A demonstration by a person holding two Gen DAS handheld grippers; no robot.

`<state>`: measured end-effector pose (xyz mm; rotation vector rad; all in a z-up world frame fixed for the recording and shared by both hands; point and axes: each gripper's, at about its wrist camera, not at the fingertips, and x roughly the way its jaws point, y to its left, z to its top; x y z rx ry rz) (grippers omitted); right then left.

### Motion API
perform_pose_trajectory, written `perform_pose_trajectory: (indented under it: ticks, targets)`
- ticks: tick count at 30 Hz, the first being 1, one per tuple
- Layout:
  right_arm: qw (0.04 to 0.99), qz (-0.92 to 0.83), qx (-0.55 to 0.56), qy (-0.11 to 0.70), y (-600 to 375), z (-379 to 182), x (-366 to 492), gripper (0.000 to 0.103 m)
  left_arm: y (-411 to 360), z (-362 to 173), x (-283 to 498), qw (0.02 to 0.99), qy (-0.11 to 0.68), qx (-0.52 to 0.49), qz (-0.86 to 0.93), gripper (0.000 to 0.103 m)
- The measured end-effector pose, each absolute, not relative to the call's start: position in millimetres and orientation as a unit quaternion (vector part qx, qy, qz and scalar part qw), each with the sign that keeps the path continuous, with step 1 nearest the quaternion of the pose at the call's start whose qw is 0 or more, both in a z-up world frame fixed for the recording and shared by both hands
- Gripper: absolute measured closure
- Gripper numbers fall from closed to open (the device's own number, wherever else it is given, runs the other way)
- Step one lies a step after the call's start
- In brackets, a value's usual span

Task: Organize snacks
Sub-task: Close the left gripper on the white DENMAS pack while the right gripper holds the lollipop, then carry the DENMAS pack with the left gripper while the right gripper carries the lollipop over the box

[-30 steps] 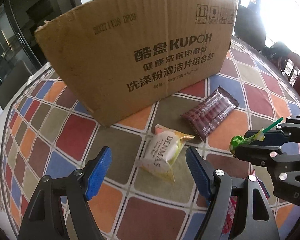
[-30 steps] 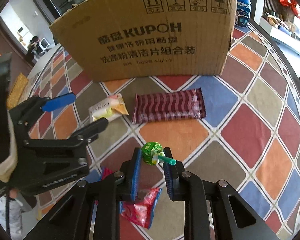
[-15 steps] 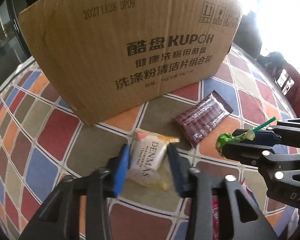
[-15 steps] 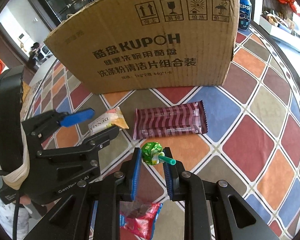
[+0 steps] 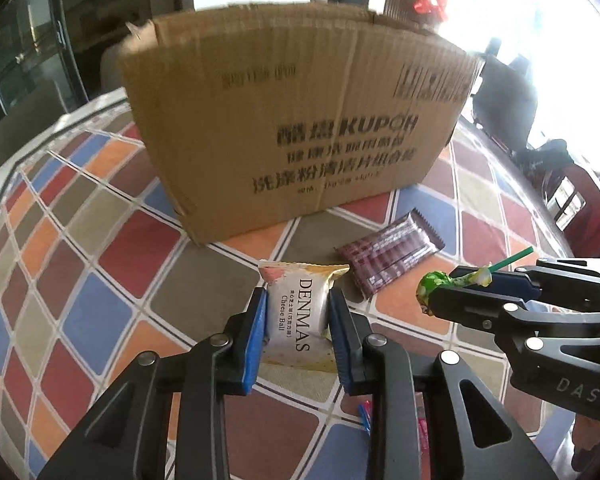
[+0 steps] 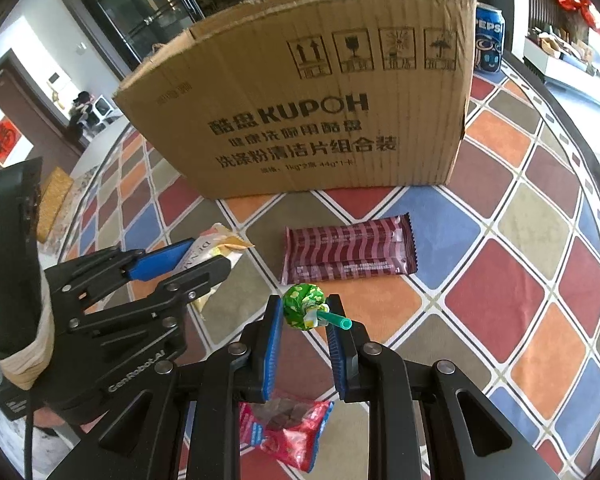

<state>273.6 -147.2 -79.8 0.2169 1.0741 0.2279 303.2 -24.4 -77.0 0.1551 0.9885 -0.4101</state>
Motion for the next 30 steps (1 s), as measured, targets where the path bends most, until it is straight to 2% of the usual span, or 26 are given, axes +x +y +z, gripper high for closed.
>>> perform_pose_trajectory:
  ticks: [16,30]
  targets:
    - [0.873,0.130,0.099,0.459,-153.6,-33.3,258.3,0.080,-23.5,-8.1,283.4,0.894,0.408,0.035,-0.180,0.073]
    - [0.905,0.138,0.089,0.392,-161.1,28.5,272.1,0.080,-22.3,50.9,293.8,0.924,0.347,0.017,-0.163,0.073]
